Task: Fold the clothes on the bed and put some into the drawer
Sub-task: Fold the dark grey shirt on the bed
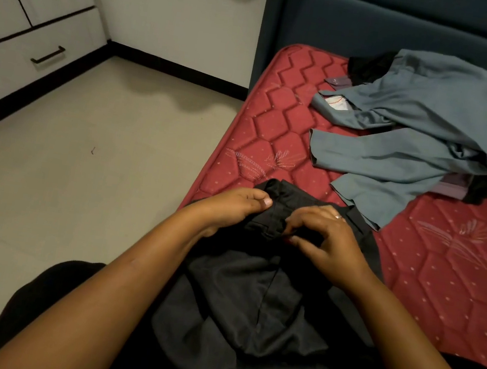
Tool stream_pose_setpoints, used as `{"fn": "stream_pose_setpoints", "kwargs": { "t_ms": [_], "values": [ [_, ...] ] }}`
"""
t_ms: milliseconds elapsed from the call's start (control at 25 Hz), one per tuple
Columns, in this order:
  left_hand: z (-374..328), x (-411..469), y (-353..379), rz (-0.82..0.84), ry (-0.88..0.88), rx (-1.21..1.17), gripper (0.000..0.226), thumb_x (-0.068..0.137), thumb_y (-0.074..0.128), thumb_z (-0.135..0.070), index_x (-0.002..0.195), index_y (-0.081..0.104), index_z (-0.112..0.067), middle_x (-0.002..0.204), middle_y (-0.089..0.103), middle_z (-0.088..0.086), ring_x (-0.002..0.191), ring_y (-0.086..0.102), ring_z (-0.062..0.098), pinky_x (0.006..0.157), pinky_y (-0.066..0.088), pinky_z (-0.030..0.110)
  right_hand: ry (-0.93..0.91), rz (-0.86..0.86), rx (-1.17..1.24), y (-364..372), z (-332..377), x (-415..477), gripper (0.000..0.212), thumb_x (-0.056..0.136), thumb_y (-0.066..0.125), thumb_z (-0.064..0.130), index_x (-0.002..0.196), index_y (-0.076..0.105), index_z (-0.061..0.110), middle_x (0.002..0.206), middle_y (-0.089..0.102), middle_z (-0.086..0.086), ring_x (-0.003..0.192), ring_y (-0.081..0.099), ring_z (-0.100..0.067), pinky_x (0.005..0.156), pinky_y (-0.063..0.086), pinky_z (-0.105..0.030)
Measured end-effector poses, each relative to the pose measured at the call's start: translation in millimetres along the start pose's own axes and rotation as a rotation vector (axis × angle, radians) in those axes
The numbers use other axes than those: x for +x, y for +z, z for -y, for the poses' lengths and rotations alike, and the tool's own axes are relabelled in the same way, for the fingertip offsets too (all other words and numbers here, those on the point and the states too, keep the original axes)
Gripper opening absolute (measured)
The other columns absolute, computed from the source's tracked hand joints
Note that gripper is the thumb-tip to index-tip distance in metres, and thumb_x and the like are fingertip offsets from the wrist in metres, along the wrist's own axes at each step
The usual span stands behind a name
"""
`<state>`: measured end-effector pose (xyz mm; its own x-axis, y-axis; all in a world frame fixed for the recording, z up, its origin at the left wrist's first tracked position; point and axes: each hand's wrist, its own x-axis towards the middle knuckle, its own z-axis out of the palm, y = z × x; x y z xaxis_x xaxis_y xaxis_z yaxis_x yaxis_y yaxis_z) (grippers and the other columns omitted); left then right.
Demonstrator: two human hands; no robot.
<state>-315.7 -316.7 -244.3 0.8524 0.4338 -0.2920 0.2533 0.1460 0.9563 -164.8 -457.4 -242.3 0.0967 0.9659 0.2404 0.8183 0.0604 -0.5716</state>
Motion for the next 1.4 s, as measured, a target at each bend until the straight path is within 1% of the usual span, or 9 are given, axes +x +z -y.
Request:
{"fn": "stream_pose_setpoints", "kwargs": {
  "t_ms": [120,240,480,600,760,880,1040,1120,1400],
  "values": [
    [0,0,-5,-0.010,-0.042,-0.016,0.027,0.103,0.041,-0.019,0.083,0.060,-0.014,0.073,0.066,-0.003,0.063,0.059,0.005,0.064,0.047,0.019,0.005,-0.040,0.057,-2,-4,0,0.033,0.070,0.054,0.004,0.075,0.062,0.036,0.086,0.067,0.021,0.091,0.059,-0.005,0.085,0.043,-0.027],
    [0,-2,-7,0.000,-0.062,-0.054,0.028,0.102,0.042,-0.023,0.086,0.062,-0.013,0.080,0.068,0.002,0.068,0.062,0.010,0.069,0.049,0.023,0.056,0.030,0.235,-10,-12,-5,0.039,0.063,0.049,-0.004,0.062,0.059,0.033,0.090,0.068,0.012,0.091,0.064,-0.006,0.087,0.045,-0.019],
    [-9,-10,-2,0.103,-0.015,0.106,0.019,0.090,0.064,-0.008,0.073,0.059,-0.015,0.056,0.059,-0.012,0.051,0.055,-0.001,0.051,0.042,0.011,0.123,0.026,0.523,-8,-15,-5,0.019,0.073,0.060,0.004,0.073,0.061,0.023,0.087,0.067,0.008,0.085,0.063,-0.006,0.082,0.048,-0.018],
    [-6,-10,-5,0.181,0.029,0.156,0.032,0.084,0.066,-0.001,0.064,0.045,-0.016,0.053,0.044,-0.010,0.047,0.042,0.000,0.047,0.033,0.013,0.139,0.059,0.303,-9,-20,-3,0.026,0.073,0.075,0.016,0.088,0.061,0.032,0.089,0.063,0.015,0.085,0.060,0.000,0.080,0.048,-0.018],
    [-5,-9,-6,0.165,0.037,0.158,0.038,0.084,0.066,-0.002,0.064,0.038,-0.018,0.056,0.038,-0.007,0.050,0.038,0.002,0.047,0.030,0.015,0.207,0.128,0.241,-5,-18,-1,0.025,0.073,0.082,0.015,0.079,0.061,0.027,0.074,0.062,0.021,0.069,0.057,0.006,0.066,0.045,-0.017],
    [-7,-6,-11,0.127,0.112,0.341,0.035,0.086,0.064,0.001,0.070,0.040,-0.020,0.061,0.043,-0.010,0.058,0.039,0.002,0.058,0.035,0.022,0.187,0.086,0.207,-5,-13,0,0.021,0.075,0.081,0.019,0.076,0.063,0.030,0.074,0.064,0.018,0.073,0.059,0.004,0.069,0.043,-0.014],
    [-11,-7,-3,0.012,0.131,1.030,0.014,0.088,0.064,-0.030,0.101,0.062,-0.035,0.081,0.057,-0.020,0.096,0.058,0.007,0.103,0.031,0.039,0.013,0.016,0.114,3,-6,-2,0.013,0.077,0.073,0.025,0.084,0.071,0.015,0.084,0.064,0.009,0.084,0.061,-0.003,0.077,0.046,-0.015],
    [-10,-6,1,-0.011,0.138,1.036,0.018,0.091,0.060,-0.034,0.107,0.067,-0.032,0.091,0.062,-0.016,0.107,0.058,0.011,0.106,0.030,0.042,0.007,-0.012,0.115,4,-5,-2,0.013,0.077,0.073,0.023,0.086,0.071,0.014,0.083,0.065,0.013,0.084,0.062,0.000,0.077,0.046,-0.015],
    [5,8,-2,-0.052,0.213,0.774,0.030,0.081,0.054,-0.044,0.100,0.070,-0.027,0.092,0.069,-0.012,0.099,0.064,0.014,0.098,0.044,0.044,-0.130,0.006,0.056,-1,5,-3,0.010,0.077,0.071,0.010,0.086,0.071,0.013,0.084,0.067,0.008,0.083,0.060,-0.001,0.078,0.044,-0.013]
  ]
}}
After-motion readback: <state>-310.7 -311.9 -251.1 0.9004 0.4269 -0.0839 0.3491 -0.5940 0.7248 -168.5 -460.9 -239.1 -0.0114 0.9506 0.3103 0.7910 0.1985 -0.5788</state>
